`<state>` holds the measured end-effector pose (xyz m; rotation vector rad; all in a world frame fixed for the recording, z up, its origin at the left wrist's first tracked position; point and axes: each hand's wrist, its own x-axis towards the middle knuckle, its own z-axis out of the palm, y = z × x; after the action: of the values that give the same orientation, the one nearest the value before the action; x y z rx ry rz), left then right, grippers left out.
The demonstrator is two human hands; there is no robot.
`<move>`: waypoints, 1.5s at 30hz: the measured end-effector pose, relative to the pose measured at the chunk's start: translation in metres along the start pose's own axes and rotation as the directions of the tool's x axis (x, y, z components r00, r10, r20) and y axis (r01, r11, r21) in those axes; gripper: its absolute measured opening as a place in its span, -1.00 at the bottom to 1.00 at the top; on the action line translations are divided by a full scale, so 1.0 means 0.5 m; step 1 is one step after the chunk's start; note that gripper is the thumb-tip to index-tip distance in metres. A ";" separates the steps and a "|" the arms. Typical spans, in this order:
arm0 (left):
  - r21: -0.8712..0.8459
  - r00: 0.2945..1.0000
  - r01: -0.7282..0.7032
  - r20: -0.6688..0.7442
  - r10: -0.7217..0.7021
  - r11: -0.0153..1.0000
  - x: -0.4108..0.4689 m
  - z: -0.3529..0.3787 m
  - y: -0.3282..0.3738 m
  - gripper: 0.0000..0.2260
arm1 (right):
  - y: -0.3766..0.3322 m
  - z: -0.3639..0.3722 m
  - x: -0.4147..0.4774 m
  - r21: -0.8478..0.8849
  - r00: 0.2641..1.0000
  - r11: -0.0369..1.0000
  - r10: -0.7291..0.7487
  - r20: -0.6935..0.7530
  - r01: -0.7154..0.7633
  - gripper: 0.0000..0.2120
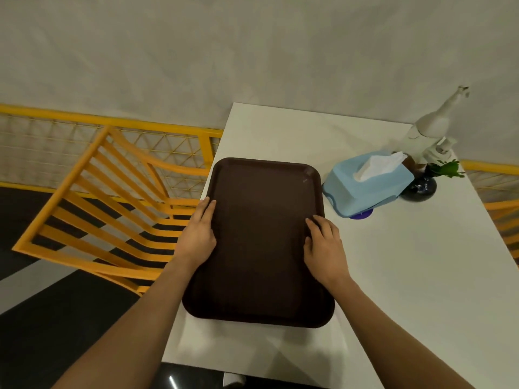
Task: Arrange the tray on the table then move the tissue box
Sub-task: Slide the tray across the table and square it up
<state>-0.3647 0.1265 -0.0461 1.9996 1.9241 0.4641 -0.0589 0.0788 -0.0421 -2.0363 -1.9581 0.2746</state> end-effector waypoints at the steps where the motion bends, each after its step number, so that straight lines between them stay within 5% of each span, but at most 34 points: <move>1: -0.007 0.999 0.035 -0.026 -0.035 0.999 0.000 0.001 0.002 -0.45 | 0.003 0.000 0.007 0.017 1.000 1.000 0.004 0.005 -0.004 -0.54; 9: -0.044 0.984 0.140 -0.102 -0.144 0.989 -0.001 0.000 0.005 -0.53 | 0.023 0.010 0.027 -0.011 0.958 0.958 0.285 -0.038 -0.286 -0.54; 45: -0.085 0.995 0.093 -0.019 -0.094 0.992 0.033 -0.033 -0.012 -0.52 | -0.016 0.004 0.035 -0.093 0.937 0.935 0.347 0.029 -0.344 -0.50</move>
<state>-0.3767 0.1435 -0.0339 1.8509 1.9683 0.5367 -0.0662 0.0964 -0.0402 -2.4489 -1.6501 0.3194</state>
